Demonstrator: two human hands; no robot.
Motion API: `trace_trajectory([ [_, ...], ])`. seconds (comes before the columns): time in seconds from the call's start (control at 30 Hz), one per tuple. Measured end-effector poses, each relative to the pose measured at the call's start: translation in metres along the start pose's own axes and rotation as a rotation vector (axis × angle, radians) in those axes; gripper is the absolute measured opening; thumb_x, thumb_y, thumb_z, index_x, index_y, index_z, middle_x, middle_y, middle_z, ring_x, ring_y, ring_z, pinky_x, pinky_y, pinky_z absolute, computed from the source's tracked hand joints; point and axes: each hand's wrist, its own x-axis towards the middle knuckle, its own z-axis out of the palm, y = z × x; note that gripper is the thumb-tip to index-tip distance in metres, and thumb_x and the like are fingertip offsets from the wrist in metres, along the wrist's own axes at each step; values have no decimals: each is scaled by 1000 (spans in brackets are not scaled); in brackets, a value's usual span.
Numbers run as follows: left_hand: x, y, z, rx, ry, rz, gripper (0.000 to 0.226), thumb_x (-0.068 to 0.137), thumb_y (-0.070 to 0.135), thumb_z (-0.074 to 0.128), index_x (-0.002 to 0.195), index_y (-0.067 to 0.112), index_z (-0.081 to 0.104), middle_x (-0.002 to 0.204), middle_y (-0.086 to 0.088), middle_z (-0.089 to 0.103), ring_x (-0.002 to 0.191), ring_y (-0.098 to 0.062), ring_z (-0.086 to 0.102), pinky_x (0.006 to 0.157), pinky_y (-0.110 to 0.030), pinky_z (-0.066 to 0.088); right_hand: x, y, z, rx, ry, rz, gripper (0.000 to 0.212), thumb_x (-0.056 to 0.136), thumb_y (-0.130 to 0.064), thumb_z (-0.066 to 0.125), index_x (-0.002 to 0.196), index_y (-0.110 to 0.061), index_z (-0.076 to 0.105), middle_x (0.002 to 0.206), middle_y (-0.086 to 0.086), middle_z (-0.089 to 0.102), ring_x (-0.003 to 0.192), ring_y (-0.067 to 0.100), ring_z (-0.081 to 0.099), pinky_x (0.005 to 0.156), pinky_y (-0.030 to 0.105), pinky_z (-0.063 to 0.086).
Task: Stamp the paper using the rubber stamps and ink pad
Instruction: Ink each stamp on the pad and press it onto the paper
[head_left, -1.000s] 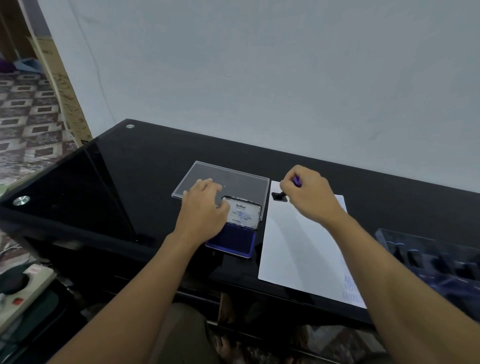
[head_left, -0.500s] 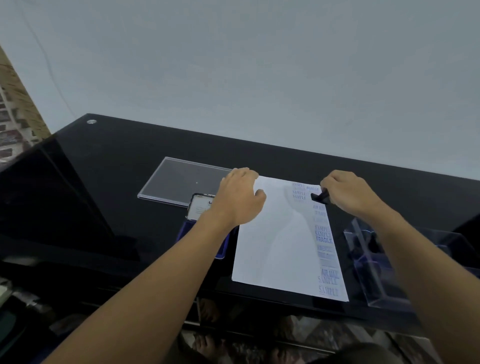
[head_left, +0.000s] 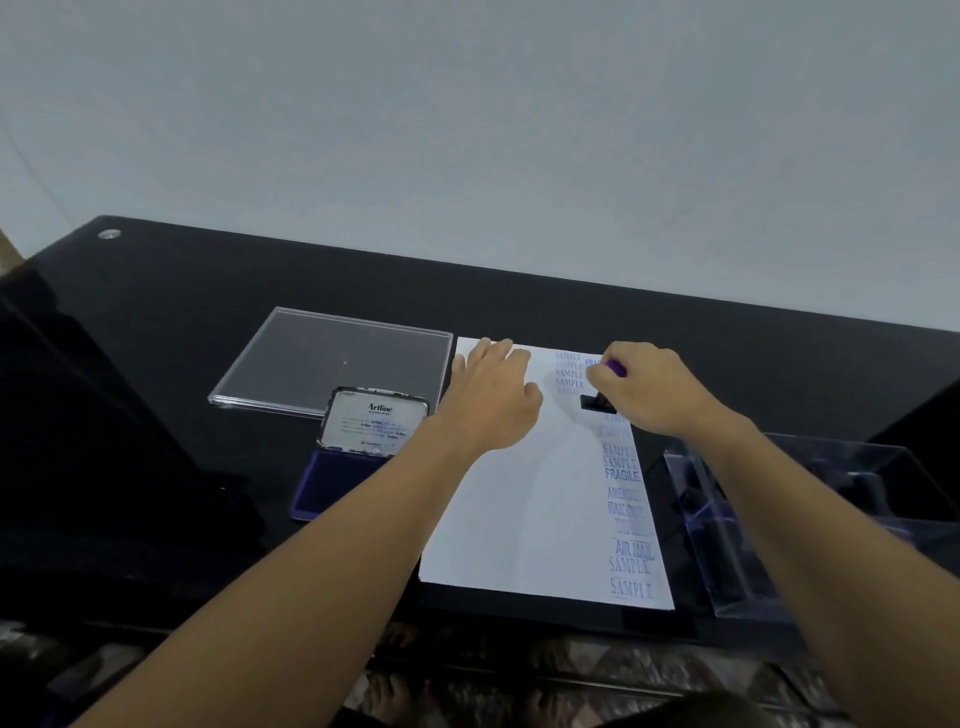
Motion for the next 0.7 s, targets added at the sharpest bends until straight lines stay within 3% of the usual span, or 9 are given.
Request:
trace_trajectory([
  [0.2, 11, -7, 20, 22, -43, -31, 53, 101, 31, 36, 152, 17, 30, 164, -3, 14, 151, -26, 2, 121, -53, 2, 11, -3, 10, -14, -19, -37, 22, 101, -32, 48, 87, -16, 54, 79, 1, 60, 65, 16, 54, 57, 25, 41],
  [0.7, 14, -9, 35, 23, 9, -11, 44, 99, 27, 37, 139, 13, 44, 156, -4, 30, 147, -25, 13, 118, -56, 1, 27, -5, 21, -72, -25, -75, 24, 102, -36, 48, 92, -14, 54, 78, 1, 56, 64, 14, 51, 55, 23, 34],
])
